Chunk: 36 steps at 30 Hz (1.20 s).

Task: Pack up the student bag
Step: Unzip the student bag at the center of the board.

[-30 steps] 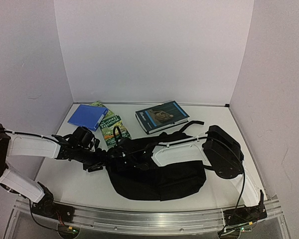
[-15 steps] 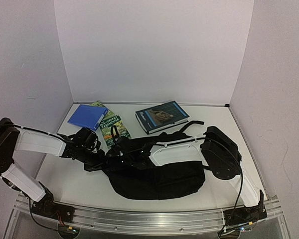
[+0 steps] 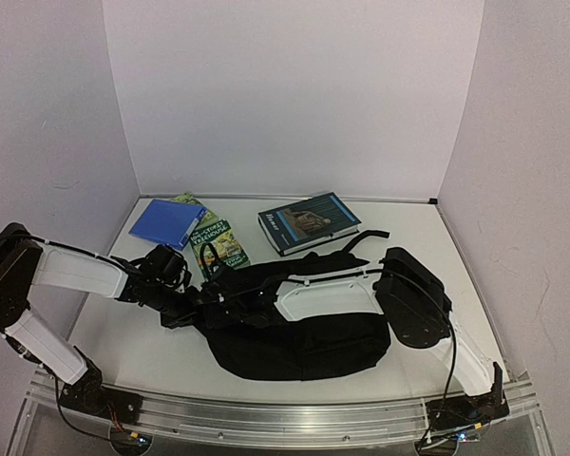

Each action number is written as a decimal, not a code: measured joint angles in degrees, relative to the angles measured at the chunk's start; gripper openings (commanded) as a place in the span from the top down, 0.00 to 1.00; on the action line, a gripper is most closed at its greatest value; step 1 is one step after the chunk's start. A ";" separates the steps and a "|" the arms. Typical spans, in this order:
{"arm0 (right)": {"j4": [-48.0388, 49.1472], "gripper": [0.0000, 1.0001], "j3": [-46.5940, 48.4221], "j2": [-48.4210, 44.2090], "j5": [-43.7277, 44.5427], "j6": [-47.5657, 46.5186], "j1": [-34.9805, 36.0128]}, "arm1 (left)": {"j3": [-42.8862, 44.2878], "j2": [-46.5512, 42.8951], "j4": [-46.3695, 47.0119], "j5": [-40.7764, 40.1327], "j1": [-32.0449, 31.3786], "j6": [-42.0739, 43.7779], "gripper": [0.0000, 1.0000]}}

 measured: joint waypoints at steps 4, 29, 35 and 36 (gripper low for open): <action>-0.27 0.26 -0.32 0.01 1.61 0.80 0.17 | -0.02 0.00 0.34 -0.08 0.00 0.00 1.00; 3.69 0.18 -7.61 -3.27 4.40 3.17 -0.64 | -5.29 -4.35 7.06 0.14 0.15 -1.95 1.00; 1.03 0.12 -5.83 -2.93 4.15 2.28 -0.79 | -5.69 -4.35 8.31 0.86 0.24 -1.92 1.00; 0.17 0.12 -5.05 -2.58 4.16 1.87 -0.80 | -5.70 -4.35 8.39 0.95 0.24 -1.92 1.00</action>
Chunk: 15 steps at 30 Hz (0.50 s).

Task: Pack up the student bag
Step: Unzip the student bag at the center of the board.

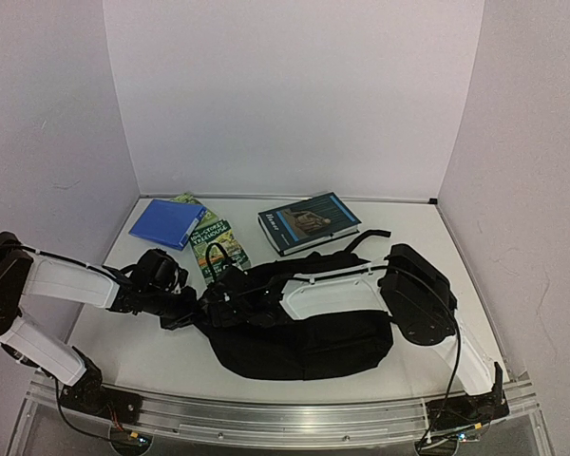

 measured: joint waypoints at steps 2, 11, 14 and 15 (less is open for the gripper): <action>-2.19 0.12 2.21 1.05 0.36 -0.87 0.04 | 0.00 0.00 0.16 0.07 0.04 0.00 1.00; -8.73 0.43 8.87 4.80 4.46 -1.23 0.20 | -1.02 -0.50 2.75 0.12 0.35 -0.52 1.00; -9.73 0.64 9.06 5.12 7.03 0.04 0.25 | -1.60 -1.53 3.10 0.22 0.35 -1.03 1.00; -9.88 0.68 9.00 5.11 7.60 0.37 0.25 | -1.72 -1.84 3.17 0.28 0.35 -1.09 1.00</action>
